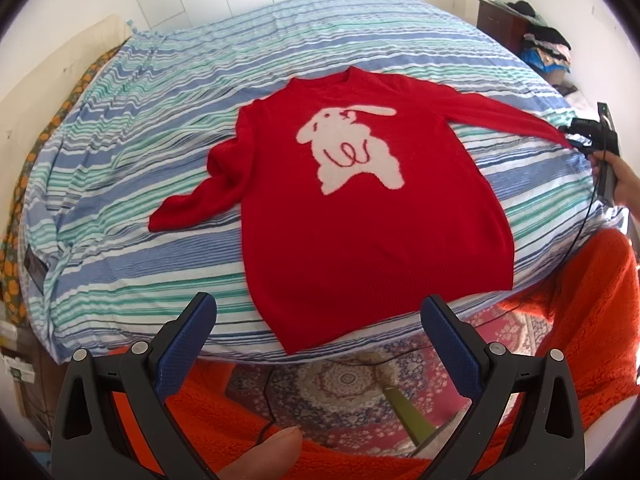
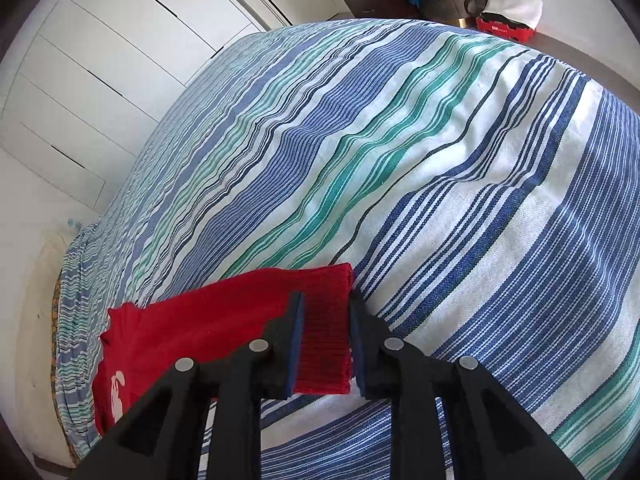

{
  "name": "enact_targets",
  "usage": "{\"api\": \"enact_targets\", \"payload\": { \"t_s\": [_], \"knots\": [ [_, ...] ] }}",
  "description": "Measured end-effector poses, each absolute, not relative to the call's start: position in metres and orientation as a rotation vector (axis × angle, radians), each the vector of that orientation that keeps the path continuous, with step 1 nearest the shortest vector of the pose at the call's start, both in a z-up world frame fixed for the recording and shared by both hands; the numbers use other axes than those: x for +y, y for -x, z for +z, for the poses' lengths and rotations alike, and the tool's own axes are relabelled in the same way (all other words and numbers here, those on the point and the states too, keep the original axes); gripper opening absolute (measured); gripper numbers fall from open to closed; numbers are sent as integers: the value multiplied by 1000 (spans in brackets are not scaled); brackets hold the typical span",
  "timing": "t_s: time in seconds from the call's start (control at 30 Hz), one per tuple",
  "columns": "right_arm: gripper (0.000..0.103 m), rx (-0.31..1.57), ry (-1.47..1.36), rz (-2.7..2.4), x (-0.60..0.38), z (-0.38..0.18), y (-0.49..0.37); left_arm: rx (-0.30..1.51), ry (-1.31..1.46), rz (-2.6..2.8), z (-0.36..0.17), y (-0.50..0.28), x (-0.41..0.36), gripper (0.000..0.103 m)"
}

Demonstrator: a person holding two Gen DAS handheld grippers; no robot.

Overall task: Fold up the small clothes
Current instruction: 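Grasp the sweater's sleeve cuff with the right tool, then carry the held sleeve across the sweater body with the right tool and release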

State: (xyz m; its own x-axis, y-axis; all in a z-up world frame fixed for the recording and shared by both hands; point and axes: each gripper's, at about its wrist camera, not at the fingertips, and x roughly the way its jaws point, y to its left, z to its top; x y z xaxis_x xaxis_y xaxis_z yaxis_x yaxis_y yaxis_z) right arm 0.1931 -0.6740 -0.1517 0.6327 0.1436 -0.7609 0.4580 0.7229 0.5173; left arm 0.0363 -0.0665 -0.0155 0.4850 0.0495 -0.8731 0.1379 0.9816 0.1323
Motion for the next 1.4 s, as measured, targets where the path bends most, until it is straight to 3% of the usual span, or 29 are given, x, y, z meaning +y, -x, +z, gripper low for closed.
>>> {"api": "enact_targets", "payload": {
  "t_s": [0.03,0.07,0.33,0.43,0.57,0.8,0.9,0.97,1.0,1.23,1.3,1.4],
  "knots": [
    [44,872,-775,-207,-675,-148,-187,1070,-186,-51,-16,-37,-65,102],
    [45,857,-793,-219,-679,-142,-179,1077,-174,-50,-18,-37,-63,102],
    [45,858,-1153,-148,-669,-167,-152,1107,-128,-90,-26,-44,-68,102],
    [4,843,-1137,-186,-668,-177,-160,1096,-145,-77,-22,-41,-66,102],
    [3,849,-970,-307,-660,-159,-148,1088,-117,-12,-21,-34,-47,102],
    [4,880,-941,-377,-655,-163,-148,1144,-48,4,-38,-39,-29,102],
    [21,879,-925,-359,-653,-158,-151,1129,-99,27,-41,-41,-24,102],
    [45,867,-893,-349,-646,-146,-148,1116,-140,57,-47,-43,-14,102],
    [49,859,-858,-357,-642,-137,-141,1104,-178,79,-50,-44,-10,102],
    [60,784,-660,-202,-567,-83,-77,890,-822,156,-119,-89,7,101],
    [60,799,-630,-128,-537,-82,-63,890,-898,185,-137,-118,25,95],
    [60,828,-583,-40,-493,-84,-50,930,-913,215,-160,-165,56,95]
  ]
}}
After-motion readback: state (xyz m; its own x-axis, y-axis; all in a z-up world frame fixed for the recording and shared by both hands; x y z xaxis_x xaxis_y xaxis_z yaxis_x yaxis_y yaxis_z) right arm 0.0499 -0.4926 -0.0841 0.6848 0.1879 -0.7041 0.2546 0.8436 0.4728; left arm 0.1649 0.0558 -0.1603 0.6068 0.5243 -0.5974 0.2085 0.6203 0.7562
